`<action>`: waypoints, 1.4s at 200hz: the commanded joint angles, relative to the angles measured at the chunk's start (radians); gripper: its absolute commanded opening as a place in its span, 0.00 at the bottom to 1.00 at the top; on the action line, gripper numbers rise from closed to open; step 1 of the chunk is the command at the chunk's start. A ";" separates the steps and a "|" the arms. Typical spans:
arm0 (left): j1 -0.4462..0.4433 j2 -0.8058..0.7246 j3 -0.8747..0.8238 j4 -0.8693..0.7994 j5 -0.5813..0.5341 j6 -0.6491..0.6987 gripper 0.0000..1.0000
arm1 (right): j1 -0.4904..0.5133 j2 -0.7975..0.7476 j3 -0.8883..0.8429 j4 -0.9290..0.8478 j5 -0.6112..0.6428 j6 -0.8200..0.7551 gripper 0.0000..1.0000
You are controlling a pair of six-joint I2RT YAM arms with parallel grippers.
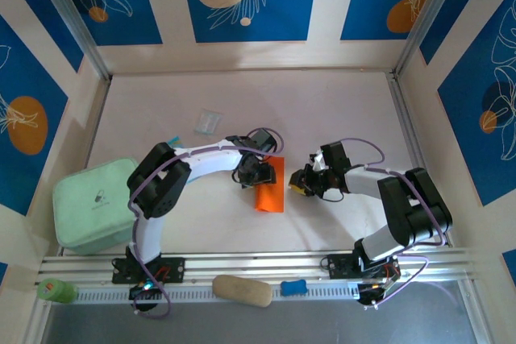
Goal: Fold a paper plane with a square sheet of paper (pick it up from the middle)
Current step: Hold the square sheet of paper at the center of the table.
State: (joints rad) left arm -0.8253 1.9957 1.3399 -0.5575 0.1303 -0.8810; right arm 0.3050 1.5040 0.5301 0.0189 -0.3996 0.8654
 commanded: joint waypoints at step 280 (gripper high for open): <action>-0.006 0.110 -0.047 0.112 0.002 0.031 0.57 | 0.136 0.193 0.092 -0.002 0.042 -0.036 0.03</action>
State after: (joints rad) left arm -0.8242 1.9968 1.3384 -0.5583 0.1425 -0.8803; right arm 0.4274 1.6680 0.6456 0.0780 -0.3946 0.8707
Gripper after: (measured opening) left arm 0.565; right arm 0.042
